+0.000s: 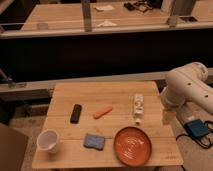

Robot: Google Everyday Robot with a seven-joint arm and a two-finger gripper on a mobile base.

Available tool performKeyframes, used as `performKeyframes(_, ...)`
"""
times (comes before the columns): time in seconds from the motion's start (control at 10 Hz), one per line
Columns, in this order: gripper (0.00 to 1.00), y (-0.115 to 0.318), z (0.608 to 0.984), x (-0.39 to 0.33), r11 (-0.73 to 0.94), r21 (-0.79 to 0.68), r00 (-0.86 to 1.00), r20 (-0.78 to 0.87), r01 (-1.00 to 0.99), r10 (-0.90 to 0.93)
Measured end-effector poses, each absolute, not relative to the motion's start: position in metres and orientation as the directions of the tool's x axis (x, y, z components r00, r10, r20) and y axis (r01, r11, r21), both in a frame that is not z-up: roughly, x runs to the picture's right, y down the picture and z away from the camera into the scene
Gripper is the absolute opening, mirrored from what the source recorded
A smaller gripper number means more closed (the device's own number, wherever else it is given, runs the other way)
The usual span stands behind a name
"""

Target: Place the eraser on the white sponge

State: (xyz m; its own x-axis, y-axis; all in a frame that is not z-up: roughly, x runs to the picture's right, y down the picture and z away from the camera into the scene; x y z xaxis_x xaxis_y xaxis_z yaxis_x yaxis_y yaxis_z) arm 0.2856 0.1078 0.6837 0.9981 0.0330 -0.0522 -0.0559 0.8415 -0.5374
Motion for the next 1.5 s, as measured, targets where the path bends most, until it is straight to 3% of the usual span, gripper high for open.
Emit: performKeyframes(1.5, 0.8, 0.101, 0.686, 0.26, 0.846, -0.533, 0.999, -0.035, -0.012, -0.008)
